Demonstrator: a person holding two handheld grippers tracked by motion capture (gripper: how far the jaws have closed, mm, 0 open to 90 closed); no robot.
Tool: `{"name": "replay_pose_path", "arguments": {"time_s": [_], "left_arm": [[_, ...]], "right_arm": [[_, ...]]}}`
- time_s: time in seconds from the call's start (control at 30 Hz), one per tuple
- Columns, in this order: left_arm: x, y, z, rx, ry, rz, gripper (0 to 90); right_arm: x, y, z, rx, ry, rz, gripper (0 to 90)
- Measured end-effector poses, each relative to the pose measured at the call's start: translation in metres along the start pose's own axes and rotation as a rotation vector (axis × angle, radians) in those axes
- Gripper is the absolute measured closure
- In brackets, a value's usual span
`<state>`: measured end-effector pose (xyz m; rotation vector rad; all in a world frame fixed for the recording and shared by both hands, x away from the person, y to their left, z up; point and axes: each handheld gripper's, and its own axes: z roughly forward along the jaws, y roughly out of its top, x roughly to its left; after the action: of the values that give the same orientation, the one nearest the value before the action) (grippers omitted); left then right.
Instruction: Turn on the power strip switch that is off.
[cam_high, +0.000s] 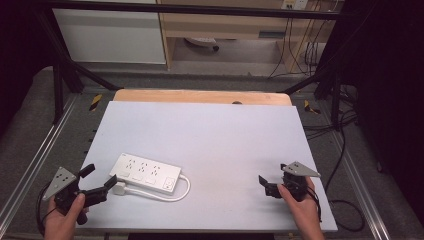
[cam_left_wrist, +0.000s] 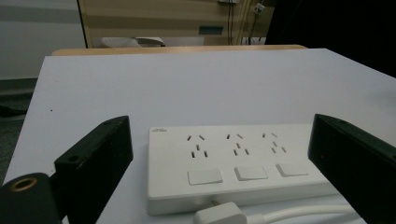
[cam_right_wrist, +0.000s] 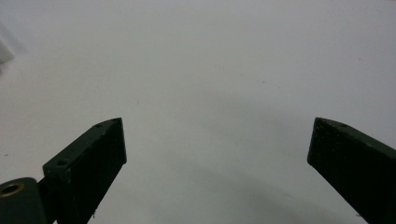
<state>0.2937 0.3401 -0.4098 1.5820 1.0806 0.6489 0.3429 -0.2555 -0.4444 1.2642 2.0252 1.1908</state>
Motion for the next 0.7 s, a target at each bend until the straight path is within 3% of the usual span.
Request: {"name": "replay_pose_path", "arguments": {"time_s": [0.23,0.7], "left_arm": [[0.0005,0.0005,-0.0019,-0.001,0.007,0.014,7.0],[0.0012,0.0040,-0.0075,-0.029,0.005,-0.005,7.1]], "right_arm": [[0.0020,0.0005,0.0001,0.007,0.004,-0.001,4.5],[0.0070,0.0030,0.0004,-0.004,0.016,-0.037,3.9]]}}
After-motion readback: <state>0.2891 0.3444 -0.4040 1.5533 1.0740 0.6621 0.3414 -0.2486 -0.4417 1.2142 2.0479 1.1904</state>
